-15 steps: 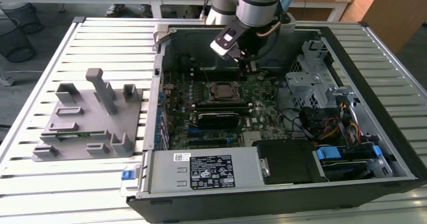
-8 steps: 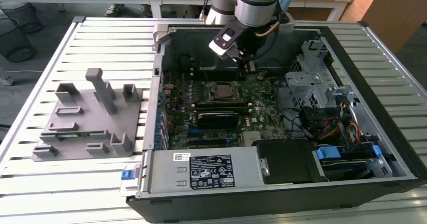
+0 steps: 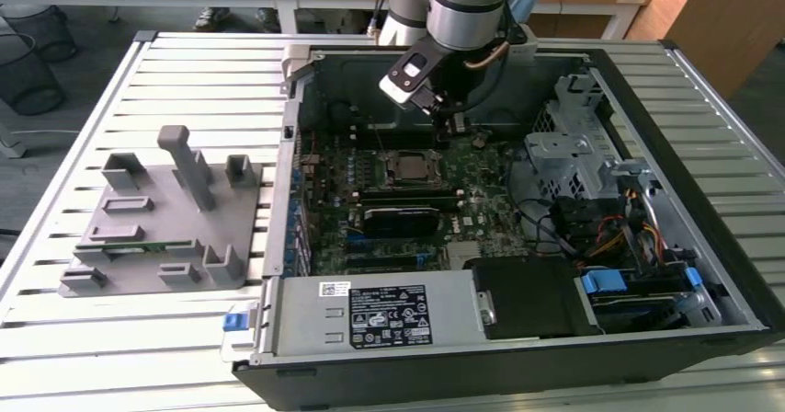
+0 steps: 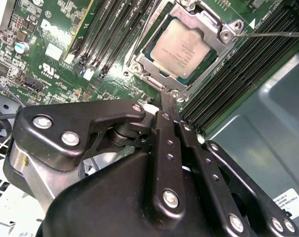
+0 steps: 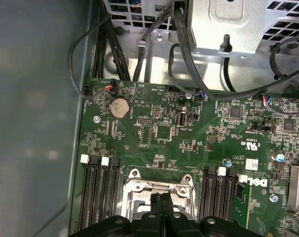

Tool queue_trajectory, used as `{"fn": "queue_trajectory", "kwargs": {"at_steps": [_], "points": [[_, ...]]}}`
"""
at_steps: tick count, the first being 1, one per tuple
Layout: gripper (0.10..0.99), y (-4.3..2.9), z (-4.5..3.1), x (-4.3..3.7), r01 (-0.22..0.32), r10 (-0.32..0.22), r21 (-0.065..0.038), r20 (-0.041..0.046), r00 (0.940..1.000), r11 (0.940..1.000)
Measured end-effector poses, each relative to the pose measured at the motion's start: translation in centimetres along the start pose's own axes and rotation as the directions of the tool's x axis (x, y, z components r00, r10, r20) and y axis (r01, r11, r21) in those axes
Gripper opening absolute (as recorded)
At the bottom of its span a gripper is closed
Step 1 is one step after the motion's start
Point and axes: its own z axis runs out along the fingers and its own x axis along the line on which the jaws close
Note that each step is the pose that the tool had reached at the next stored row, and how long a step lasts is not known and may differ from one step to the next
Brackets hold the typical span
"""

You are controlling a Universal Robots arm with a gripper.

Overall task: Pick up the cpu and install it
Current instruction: 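Close the cpu cover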

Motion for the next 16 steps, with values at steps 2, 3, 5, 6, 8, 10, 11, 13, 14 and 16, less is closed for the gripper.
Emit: {"fn": "queue_trajectory", "kwargs": {"at_steps": [2, 3, 5, 6, 8, 10, 11, 13, 14, 16], "points": [[0.106, -0.11, 0.03, 0.01, 0.0, 0.0, 0.0, 0.0, 1.0, 1.0], [0.106, -0.21, 0.04, 0.02, 0.0, 0.0, 0.0, 0.0, 1.0, 1.0], [0.106, -0.37, 0.08, 0.03, 0.0, 0.0, 0.0, 0.0, 1.0, 1.0], [0.106, -0.45, 0.08, 0.04, 0.0, 0.0, 0.0, 0.0001, 1.0, 1.0], [0.106, -0.67, 0.11, 0.06, 0.0, 0.0, 0.0, -0.0001, 1.0, 1.0], [0.106, -0.99, 0.15, 0.08, 0.0, 0.0, 0.0, -0.0001, 1.0, 1.0], [0.106, -1.18, 0.18, 0.1, 0.0, 0.0, 0.0, -0.0001, 1.0, 1.0], [0.106, -1.6, 0.25, 0.11, 0.0, 0.0, 0.0, 0.0, 1.0, 1.0], [0.106, -1.69, 0.27, 0.09, 0.0, 0.0, 0.0, -0.0001, 1.0, 1.0], [0.106, -1.81, 0.31, 0.05, 0.0, 0.0, 0.0, 0.0, 1.0, 1.0]]}}
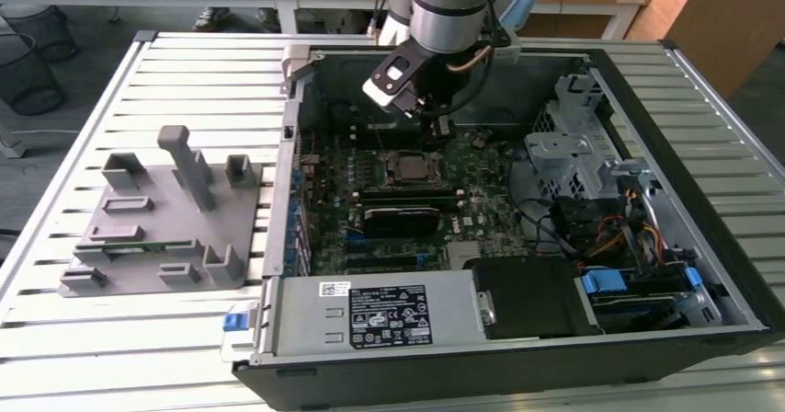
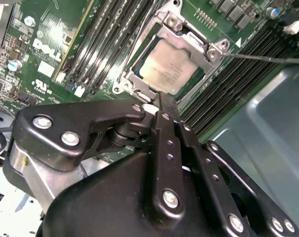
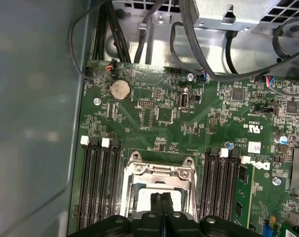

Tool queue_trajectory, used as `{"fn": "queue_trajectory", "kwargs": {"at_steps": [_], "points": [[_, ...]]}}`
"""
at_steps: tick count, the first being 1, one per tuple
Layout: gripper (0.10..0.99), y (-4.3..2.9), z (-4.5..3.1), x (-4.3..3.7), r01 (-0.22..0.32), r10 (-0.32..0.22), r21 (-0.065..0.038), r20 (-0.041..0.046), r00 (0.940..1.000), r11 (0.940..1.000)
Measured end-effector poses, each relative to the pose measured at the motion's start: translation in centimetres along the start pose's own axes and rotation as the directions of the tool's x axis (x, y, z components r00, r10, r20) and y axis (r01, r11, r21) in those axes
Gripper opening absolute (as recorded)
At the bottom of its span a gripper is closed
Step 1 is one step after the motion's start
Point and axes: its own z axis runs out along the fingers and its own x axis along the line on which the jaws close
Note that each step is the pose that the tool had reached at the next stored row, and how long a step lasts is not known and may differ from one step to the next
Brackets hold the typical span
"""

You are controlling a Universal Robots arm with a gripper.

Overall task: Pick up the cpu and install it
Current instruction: 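Close the cpu cover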

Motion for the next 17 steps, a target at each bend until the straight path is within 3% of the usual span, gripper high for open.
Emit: {"fn": "queue_trajectory", "kwargs": {"at_steps": [17], "points": [[0.106, -0.94, 0.53, -0.11, 0.0, 0.0, 0.0, 0.0, 1.0, 1.0]]}}
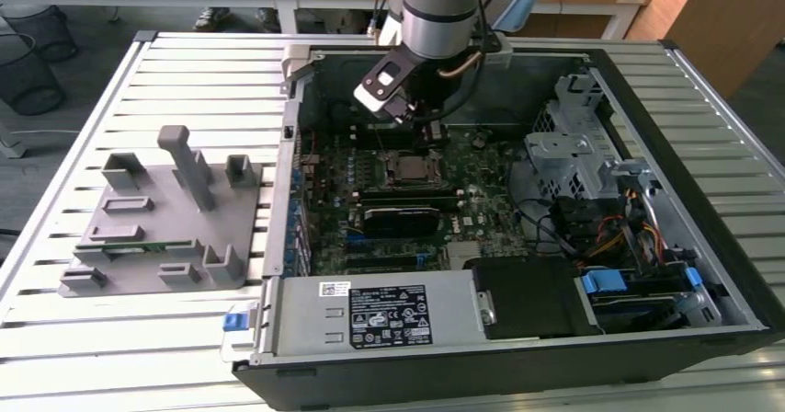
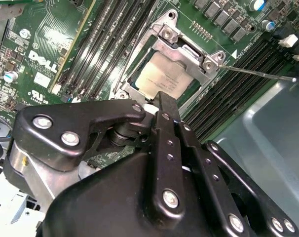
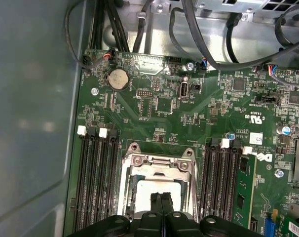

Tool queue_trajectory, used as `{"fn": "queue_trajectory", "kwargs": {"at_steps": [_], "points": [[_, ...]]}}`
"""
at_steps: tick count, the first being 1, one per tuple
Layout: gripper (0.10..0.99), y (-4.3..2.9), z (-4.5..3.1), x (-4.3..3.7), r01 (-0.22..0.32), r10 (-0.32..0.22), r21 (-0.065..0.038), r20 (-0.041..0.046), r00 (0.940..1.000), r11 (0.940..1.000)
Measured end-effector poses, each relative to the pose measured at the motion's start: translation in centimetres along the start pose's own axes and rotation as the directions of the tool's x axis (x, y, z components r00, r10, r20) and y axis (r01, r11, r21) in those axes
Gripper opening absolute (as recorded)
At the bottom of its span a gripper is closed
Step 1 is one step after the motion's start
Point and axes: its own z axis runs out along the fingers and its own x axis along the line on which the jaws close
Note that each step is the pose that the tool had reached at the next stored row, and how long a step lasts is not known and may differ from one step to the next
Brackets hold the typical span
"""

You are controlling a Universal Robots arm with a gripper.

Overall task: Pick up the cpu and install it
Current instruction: 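Close the cpu cover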

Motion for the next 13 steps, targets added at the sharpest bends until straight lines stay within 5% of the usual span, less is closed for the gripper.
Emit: {"fn": "queue_trajectory", "kwargs": {"at_steps": [13], "points": [[0.106, -0.15, 0.25, 0.01, 0.0, 0.0, 0.0, 0.0, 1.0, 1.0]]}}
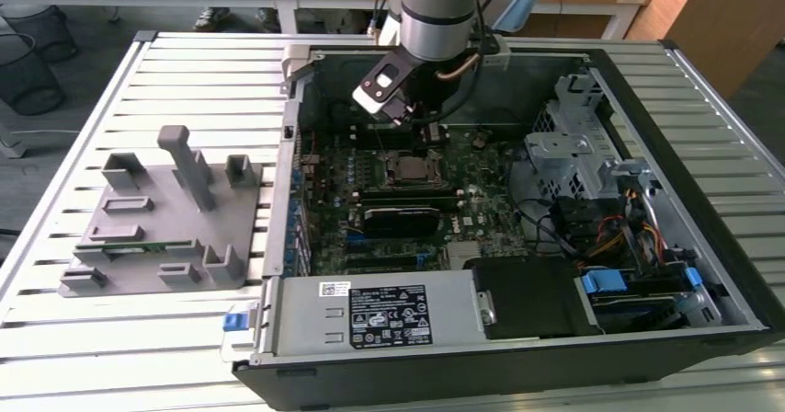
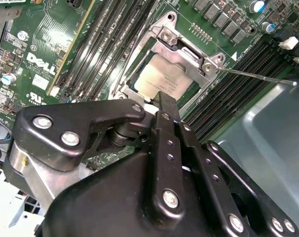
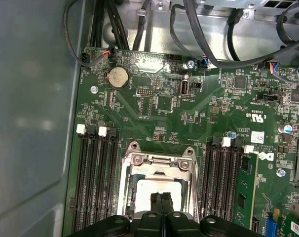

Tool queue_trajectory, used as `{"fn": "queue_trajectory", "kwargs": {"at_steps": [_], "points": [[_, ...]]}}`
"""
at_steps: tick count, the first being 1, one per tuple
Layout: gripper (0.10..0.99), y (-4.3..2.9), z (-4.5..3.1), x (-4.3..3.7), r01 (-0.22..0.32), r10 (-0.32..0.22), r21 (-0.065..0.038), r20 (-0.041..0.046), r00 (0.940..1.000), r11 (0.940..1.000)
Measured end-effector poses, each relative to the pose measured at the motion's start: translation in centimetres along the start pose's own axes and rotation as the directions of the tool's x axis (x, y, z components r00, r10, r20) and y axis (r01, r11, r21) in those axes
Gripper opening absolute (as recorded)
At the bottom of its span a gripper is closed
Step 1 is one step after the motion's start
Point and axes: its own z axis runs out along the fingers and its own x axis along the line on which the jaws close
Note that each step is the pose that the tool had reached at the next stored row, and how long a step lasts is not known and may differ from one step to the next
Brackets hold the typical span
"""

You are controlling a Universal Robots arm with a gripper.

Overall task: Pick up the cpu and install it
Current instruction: 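Close the cpu cover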

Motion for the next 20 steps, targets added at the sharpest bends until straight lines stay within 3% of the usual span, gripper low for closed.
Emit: {"fn": "queue_trajectory", "kwargs": {"at_steps": [13, 20], "points": [[0.106, -0.37, 0.35, 0.03, 0.0, 0.0, 0.0, -0.0001, 1.0, 1.0], [0.106, -1.24, 0.79, -0.03, 0.0, 0.0, 0.0, 0.0, 1.0, 1.0]]}}
